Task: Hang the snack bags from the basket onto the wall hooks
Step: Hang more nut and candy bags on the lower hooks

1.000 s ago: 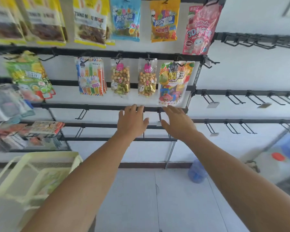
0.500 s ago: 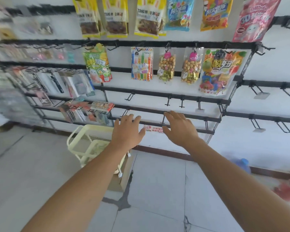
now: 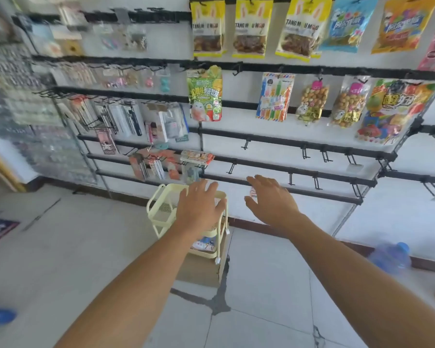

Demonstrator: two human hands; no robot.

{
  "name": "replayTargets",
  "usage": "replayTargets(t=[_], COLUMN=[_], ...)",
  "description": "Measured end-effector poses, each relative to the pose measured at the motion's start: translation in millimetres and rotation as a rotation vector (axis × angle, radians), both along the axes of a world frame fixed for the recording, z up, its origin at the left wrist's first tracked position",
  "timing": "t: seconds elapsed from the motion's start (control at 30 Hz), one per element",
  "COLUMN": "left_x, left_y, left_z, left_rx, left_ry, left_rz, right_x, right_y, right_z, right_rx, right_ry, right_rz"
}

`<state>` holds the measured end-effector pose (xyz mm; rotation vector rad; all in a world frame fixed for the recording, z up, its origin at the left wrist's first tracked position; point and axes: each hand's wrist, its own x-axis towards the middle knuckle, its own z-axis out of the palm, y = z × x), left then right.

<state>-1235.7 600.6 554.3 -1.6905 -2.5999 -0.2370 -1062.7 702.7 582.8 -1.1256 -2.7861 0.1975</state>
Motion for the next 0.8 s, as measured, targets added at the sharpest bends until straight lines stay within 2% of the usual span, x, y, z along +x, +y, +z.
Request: replayTargets(t=[0.23, 0.43, 0.8], left_x=[-103, -179, -271], left_y=[-68, -87, -69], left_z=[-45, -104, -232], left_rx=[-0.093, -0.178, -0.35], left_ry=[-0.004, -0.068, -0.234], left_rz=[-0.03, 0.017, 0.035], right_x=[-102, -176, -276], right_y=[-66, -68, -58], right_z=[-49, -102, -265], right_rx=[-0.088, -0.172, -0.391], right_ry=[-0.042, -0.078, -0.149], right_rz=[0.0, 0.026, 0.034])
